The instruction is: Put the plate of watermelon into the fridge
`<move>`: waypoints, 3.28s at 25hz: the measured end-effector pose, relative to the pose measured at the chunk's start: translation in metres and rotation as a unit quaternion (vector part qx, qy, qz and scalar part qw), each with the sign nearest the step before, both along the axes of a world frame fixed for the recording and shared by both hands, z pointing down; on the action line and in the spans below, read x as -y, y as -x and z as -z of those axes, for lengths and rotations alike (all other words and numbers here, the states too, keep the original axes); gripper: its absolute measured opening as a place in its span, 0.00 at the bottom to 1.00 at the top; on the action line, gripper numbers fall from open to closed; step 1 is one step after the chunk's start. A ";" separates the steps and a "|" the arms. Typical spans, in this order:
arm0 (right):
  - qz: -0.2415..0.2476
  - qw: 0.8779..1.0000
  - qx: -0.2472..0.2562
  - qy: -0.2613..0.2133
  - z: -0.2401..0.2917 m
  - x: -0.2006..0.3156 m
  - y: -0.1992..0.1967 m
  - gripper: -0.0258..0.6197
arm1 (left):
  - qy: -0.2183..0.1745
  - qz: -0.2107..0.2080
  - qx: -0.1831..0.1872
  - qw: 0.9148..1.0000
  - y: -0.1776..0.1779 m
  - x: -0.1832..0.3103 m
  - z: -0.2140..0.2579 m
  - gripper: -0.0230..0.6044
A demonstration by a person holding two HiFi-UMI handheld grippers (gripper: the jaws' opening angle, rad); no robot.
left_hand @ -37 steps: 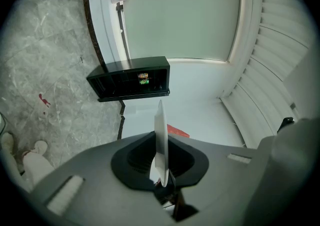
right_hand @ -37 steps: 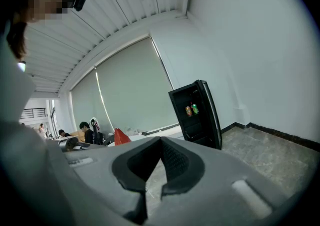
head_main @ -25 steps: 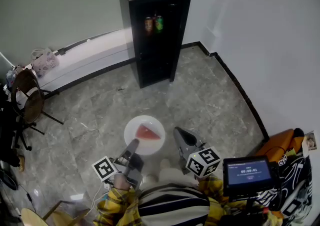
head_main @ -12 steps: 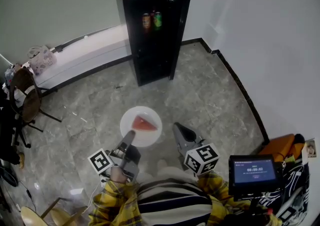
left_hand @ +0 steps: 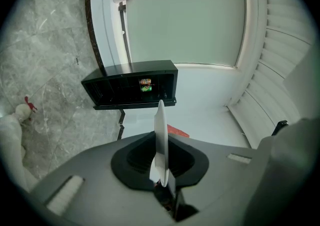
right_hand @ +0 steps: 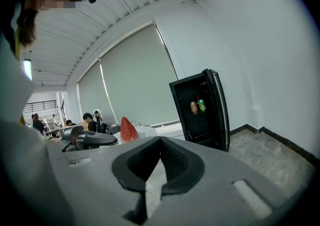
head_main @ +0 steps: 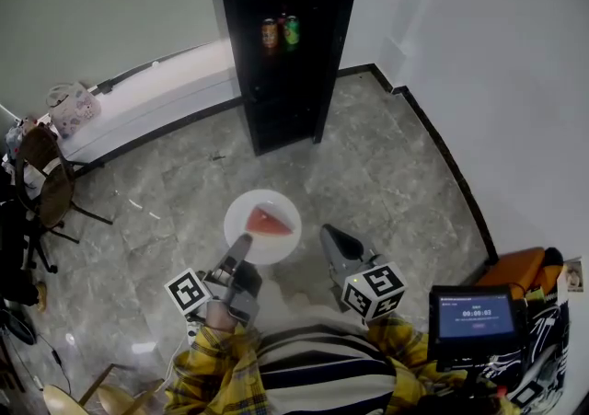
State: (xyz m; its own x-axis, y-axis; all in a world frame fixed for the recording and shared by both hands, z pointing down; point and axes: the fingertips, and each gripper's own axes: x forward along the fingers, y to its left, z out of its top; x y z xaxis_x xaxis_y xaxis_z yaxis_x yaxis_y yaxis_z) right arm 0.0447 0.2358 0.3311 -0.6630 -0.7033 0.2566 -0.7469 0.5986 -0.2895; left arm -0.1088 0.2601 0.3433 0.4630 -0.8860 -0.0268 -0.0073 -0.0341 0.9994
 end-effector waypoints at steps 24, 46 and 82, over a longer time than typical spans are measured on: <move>-0.078 0.997 0.014 0.005 -0.003 0.132 0.059 0.04 | 0.006 -0.075 -0.001 0.997 0.061 0.140 -0.014 0.06; -0.044 0.999 -0.007 -0.024 0.002 0.269 0.001 0.04 | 0.001 -0.042 -0.013 0.999 -0.006 0.277 -0.026 0.06; 0.036 0.999 -0.005 -0.039 -0.074 0.442 0.019 0.04 | -0.002 0.079 0.003 0.997 -0.020 0.435 -0.123 0.06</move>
State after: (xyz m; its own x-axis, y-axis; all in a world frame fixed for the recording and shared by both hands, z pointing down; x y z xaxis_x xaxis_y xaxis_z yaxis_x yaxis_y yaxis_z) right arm 0.0254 -0.2066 0.4054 -0.7100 -0.6722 0.2099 -0.7041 0.6711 -0.2321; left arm -0.0888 -0.1746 0.4665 0.3186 -0.9475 -0.0284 -0.0188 -0.0363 0.9992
